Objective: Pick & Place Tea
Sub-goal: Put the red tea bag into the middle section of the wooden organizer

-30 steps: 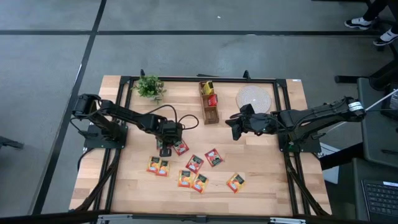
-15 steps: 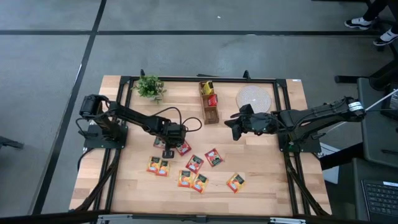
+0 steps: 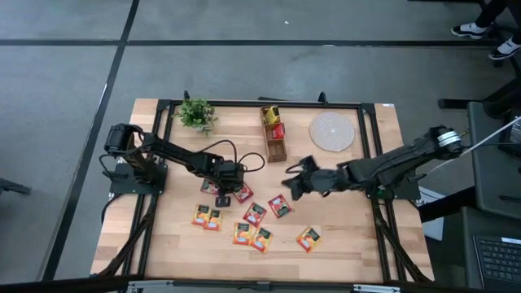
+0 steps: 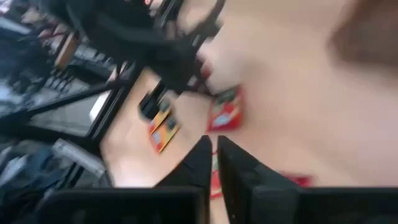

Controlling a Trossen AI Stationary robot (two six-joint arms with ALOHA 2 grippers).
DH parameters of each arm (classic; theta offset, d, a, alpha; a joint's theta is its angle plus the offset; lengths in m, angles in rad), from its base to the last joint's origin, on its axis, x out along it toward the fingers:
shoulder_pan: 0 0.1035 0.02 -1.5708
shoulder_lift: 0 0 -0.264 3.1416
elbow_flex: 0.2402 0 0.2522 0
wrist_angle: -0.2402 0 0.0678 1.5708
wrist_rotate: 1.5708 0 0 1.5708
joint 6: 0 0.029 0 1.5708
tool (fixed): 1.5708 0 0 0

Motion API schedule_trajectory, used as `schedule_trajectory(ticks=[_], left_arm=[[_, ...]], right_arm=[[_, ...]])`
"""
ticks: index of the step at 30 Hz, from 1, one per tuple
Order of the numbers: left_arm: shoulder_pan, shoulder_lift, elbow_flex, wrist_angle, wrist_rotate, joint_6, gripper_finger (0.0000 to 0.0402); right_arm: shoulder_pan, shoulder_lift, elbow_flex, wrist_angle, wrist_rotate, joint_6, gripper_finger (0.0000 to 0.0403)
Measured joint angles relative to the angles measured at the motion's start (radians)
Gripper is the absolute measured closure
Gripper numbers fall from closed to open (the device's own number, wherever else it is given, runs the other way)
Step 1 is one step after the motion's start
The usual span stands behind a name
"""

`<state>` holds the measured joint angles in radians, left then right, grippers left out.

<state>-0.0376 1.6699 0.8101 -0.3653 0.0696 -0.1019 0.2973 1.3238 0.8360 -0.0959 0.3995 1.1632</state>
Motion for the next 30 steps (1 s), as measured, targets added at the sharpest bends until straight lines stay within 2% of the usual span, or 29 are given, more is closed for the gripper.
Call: schedule_trajectory(ticks=[6,11,15,19,24,30], left_arm=[[0.000,0.001,0.000,0.011,0.001,-0.008,0.0399],[0.000,0.001,0.000,0.011,0.008,-0.019,0.0399],[0.000,0.001,-0.001,0.016,0.008,-0.029,0.0399],[0.000,0.002,-0.001,0.037,0.011,-0.034,0.0399],[0.000,0.004,-0.002,0.072,0.016,-0.034,0.0399],[0.000,0.004,-0.003,0.082,0.016,-0.025,0.0399]], right_arm=[[0.017,0.213,0.000,0.275,-0.100,0.023,0.0287],[0.013,0.356,0.000,0.391,-0.108,0.169,0.0199],[0.009,0.442,0.000,0.448,-0.117,0.252,0.0156],[-0.002,0.495,0.000,0.492,-0.118,0.301,0.0143],[-0.026,0.546,0.000,0.582,-0.132,0.306,0.0149],[-0.060,0.576,0.001,0.587,-0.142,0.307,0.0152]])
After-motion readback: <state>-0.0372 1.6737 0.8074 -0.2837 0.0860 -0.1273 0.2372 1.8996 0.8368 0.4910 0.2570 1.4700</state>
